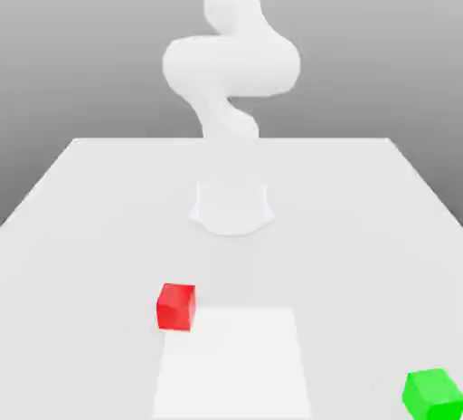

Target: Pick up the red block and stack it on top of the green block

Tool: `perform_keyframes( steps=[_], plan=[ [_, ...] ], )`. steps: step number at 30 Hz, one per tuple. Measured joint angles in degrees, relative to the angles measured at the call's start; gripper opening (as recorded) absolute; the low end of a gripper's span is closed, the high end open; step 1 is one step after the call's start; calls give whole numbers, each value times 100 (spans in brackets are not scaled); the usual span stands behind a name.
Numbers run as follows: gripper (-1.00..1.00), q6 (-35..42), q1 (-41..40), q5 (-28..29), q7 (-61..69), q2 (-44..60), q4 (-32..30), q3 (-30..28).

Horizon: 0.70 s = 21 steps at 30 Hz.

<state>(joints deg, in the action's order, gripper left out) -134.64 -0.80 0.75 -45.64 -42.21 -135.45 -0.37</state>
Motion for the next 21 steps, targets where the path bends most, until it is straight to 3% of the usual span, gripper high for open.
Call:
perform_keyframes(
  steps=[15, 18, 21],
  plan=[
    [0, -2118, -553, 299, 326, 2784, -2671, -597],
    [0, -2859, -610, 82, 589, 3773, -3063, -717],
    [0, -3479, -662, -298, 879, 4540, -3062, -608]
  ],
)
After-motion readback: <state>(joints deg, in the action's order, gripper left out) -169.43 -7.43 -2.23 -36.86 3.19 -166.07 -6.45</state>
